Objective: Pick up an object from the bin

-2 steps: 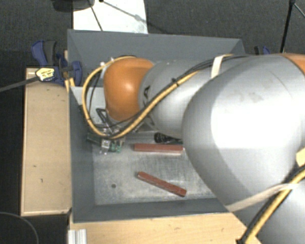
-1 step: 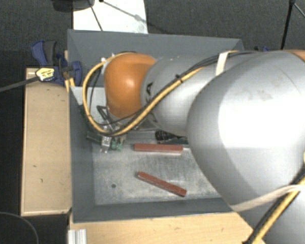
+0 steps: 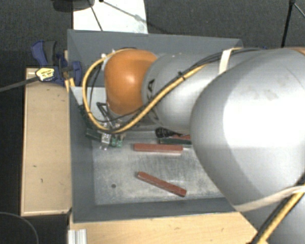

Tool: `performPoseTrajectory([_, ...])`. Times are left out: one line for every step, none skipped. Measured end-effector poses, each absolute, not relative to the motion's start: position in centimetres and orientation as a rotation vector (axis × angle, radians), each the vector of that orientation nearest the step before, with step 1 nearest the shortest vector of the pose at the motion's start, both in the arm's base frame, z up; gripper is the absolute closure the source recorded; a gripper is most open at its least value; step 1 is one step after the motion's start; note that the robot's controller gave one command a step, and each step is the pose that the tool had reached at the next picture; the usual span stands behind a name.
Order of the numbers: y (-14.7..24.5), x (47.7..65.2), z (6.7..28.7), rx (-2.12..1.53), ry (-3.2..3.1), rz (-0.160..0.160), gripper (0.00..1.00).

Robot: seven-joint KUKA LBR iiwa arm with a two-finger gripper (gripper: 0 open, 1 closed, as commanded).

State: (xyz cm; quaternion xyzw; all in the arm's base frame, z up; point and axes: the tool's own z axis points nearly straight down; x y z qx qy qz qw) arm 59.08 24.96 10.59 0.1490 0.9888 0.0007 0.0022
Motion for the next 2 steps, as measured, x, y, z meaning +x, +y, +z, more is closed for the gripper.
performPoseTrajectory([25.01, 59.11, 11.05, 0.467, 3.101, 0.005, 1.0])
performPoseTrajectory([24.96, 58.99, 11.47, 0.468, 3.106, 0.0, 1.0])
